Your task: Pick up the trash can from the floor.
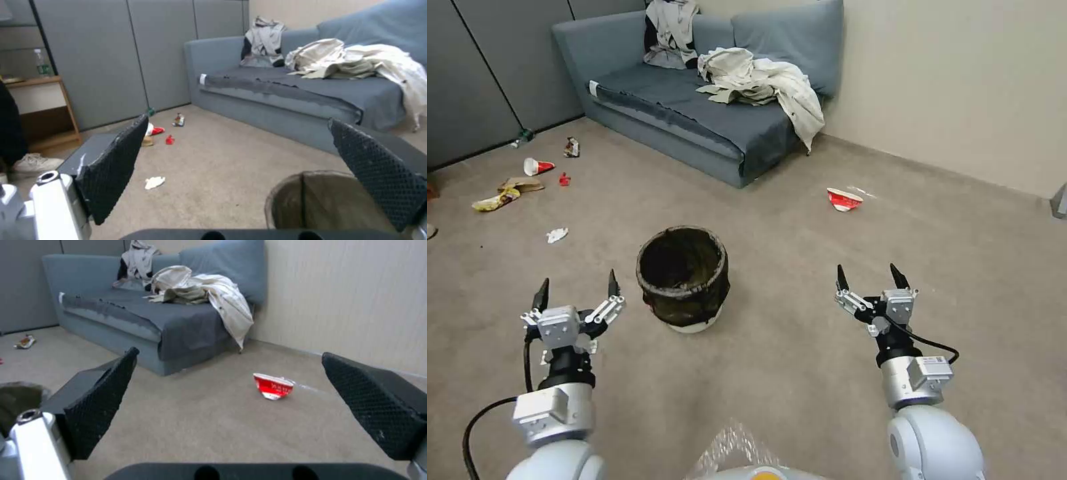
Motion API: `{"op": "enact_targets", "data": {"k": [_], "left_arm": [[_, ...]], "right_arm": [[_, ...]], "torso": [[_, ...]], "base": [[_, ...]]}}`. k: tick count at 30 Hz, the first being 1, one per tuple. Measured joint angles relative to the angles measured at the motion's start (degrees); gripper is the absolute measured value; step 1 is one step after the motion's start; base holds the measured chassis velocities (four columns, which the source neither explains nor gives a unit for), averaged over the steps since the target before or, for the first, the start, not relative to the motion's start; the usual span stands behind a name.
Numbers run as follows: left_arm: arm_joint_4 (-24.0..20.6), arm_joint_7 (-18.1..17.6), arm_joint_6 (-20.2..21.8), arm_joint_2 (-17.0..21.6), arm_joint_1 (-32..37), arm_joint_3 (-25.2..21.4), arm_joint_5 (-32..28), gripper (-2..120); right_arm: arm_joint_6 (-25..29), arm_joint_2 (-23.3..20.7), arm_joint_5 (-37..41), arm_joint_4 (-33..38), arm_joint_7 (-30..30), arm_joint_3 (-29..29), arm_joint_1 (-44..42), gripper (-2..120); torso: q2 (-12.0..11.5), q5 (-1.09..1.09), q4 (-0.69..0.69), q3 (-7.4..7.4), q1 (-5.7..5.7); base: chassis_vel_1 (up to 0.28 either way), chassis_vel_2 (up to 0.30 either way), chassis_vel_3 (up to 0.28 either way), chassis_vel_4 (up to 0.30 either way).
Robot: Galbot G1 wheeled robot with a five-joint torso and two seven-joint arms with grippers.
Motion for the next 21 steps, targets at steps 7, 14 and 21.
{"op": "enact_targets", "data": {"k": [7,14,21], "left_arm": [[0.84,0.01,3.54,1.17,-1.83,-1.28,-2.35,100],[1.89,0.08,15.85,4.95,-7.07,-2.89,-8.56,100],[5.08,-0.01,34.06,11.52,-13.49,-4.78,-23.41,100]], "right_arm": [[0.35,0.00,0.02,-0.28,0.00,-0.19,0.04,100],[1.10,-0.08,0.04,-0.92,0.00,-0.73,0.20,100],[1.80,-0.25,-0.27,-1.98,0.00,-0.94,0.17,100]], "torso": [[0.00,0.01,0.00,0.00,0.00],[0.00,0.01,0.02,0.01,0.01],[0.00,0.01,0.00,-0.01,0.00]], "base": [[-0.159,0.138,0.143,-0.140],[-0.037,0.020,0.024,-0.026],[0.000,0.000,0.000,0.000]]}}
